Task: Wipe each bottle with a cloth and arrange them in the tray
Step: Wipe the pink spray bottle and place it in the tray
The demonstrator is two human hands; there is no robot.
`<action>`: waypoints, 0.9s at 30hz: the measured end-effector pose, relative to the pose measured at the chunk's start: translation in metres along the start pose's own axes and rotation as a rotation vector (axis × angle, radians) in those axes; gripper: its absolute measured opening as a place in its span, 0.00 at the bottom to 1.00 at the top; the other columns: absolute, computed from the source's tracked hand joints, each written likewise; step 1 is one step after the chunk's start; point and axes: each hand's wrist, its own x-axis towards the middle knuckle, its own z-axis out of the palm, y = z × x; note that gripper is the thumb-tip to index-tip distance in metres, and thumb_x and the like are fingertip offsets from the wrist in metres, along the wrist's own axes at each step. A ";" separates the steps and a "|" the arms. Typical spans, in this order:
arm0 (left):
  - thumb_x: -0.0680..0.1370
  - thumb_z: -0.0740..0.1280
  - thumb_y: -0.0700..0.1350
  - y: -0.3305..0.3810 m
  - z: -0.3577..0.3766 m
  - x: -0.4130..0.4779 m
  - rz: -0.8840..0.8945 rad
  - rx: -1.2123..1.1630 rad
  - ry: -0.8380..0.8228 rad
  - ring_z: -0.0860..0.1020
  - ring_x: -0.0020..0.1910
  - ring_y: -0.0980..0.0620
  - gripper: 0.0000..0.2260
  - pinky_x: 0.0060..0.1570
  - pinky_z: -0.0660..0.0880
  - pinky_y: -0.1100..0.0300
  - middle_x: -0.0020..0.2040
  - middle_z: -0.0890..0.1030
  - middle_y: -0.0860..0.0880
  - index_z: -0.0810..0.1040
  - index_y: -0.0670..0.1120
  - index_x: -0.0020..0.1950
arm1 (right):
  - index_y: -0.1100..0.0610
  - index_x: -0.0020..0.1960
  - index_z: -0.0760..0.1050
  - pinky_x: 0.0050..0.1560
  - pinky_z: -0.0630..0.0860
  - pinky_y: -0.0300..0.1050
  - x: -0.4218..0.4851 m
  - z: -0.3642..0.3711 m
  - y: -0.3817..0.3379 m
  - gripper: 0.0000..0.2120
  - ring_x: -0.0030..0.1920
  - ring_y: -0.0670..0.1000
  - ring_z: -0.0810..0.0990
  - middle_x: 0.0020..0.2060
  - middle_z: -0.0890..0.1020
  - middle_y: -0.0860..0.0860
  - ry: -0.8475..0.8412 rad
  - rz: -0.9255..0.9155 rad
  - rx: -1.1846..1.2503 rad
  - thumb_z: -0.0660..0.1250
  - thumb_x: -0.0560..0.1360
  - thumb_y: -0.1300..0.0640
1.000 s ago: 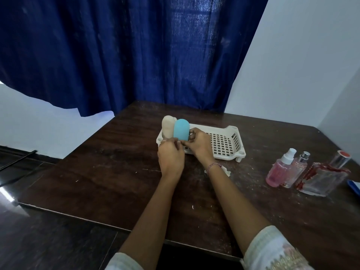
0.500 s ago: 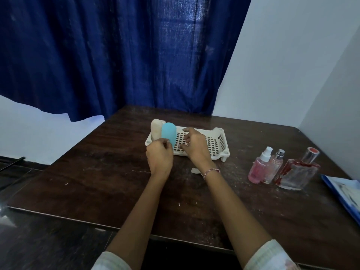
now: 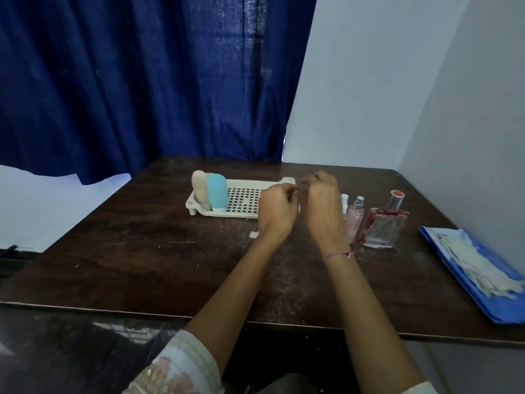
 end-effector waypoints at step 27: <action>0.73 0.72 0.43 -0.007 0.026 0.039 0.028 -0.177 -0.228 0.77 0.43 0.60 0.12 0.42 0.70 0.78 0.46 0.81 0.53 0.82 0.42 0.55 | 0.57 0.50 0.81 0.45 0.77 0.32 0.018 0.012 0.046 0.08 0.41 0.44 0.81 0.44 0.84 0.51 0.068 0.242 0.485 0.70 0.72 0.64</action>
